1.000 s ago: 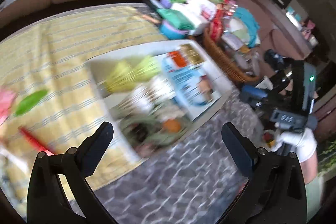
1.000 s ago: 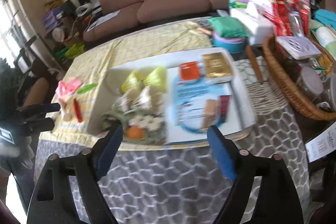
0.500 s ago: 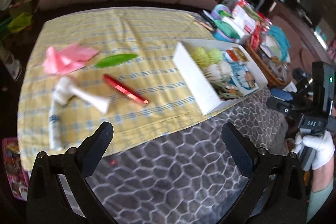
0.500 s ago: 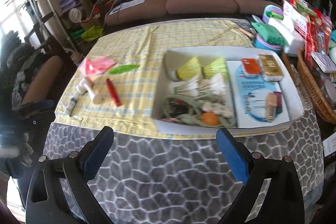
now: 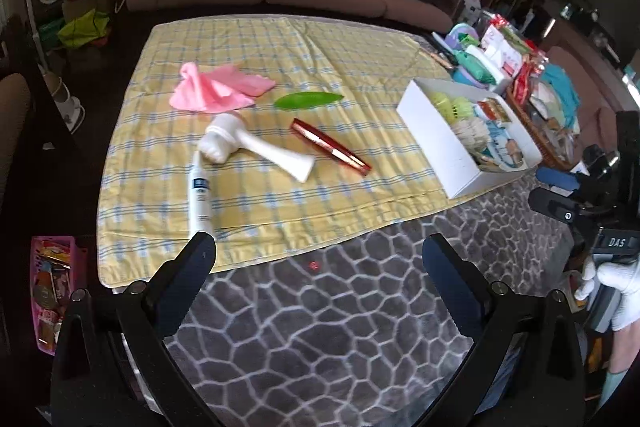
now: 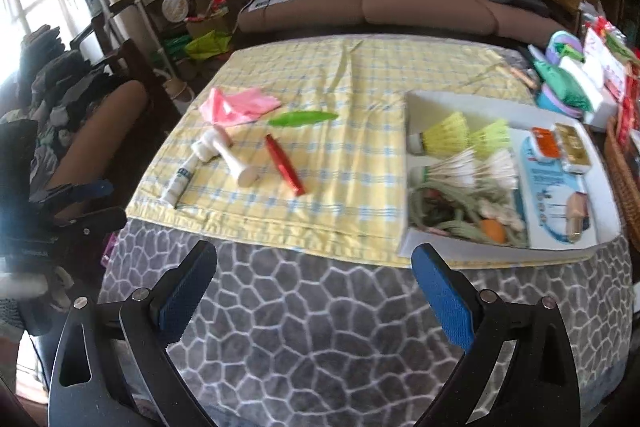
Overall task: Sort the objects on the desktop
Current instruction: 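Withdraw both tools from the box back over the table, then close the right tool on the red mascara tube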
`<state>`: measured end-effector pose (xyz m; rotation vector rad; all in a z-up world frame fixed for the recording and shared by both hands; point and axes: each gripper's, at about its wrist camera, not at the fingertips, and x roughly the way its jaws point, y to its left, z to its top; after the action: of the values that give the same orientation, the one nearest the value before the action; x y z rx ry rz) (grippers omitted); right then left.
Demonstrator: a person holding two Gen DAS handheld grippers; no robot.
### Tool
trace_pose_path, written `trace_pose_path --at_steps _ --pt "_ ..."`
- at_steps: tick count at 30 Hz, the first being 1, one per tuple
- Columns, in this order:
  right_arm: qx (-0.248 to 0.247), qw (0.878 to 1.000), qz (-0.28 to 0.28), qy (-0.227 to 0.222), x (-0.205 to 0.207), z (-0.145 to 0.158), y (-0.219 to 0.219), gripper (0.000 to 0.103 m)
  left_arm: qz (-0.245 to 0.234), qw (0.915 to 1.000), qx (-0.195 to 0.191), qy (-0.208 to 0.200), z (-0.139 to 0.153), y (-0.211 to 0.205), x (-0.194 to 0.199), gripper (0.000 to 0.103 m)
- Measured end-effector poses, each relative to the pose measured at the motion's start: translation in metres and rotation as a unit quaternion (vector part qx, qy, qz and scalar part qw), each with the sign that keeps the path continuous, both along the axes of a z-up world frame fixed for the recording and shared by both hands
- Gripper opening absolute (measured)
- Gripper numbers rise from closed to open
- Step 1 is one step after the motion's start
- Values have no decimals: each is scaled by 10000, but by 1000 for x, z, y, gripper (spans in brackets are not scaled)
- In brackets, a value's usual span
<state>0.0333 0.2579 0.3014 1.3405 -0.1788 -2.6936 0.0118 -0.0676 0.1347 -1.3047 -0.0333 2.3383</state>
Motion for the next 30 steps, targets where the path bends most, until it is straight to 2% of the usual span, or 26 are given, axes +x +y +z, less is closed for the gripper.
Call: trace_pose_path --at_steps 3,9,12,14,18,22,25,27,29,30 --pt "37 10000 80 13 -4 0 -11 100 -19 10000 -40 -3 -4 -9 -3 103" --pt "92 9989 380 252 -20 2 -29 100 169 9995 247 -21 -8 -45 -27 103" --pt "29 9984 553 149 -39 -11 -39 92 341 9991 245 -108 -18 -64 -45 103" --pt "5 9980 625 62 -53 -21 -44 81 444 9987 215 -86 -24 -76 -55 103" --pt "-133 9969 754 -181 -83 -44 -51 79 503 9981 239 -280 -44 -87 -71 103" --pt "-273 9951 925 -225 -102 -49 -59 79 479 9969 441 -443 -56 -88 -83 103" --pt "-137 9935 1119 -140 -114 -46 -70 75 478 9949 575 -681 -67 -84 -93 103" --pt "-7 9943 1067 -75 -122 -47 -69 75 441 9948 458 -790 -75 -78 -97 103" --pt "22 9954 949 -95 -132 -56 -62 75 348 9965 95 -759 -82 -68 -97 101" --pt "-9 9958 903 -174 -137 -62 -59 75 320 9967 -80 -738 -85 -63 -98 97"
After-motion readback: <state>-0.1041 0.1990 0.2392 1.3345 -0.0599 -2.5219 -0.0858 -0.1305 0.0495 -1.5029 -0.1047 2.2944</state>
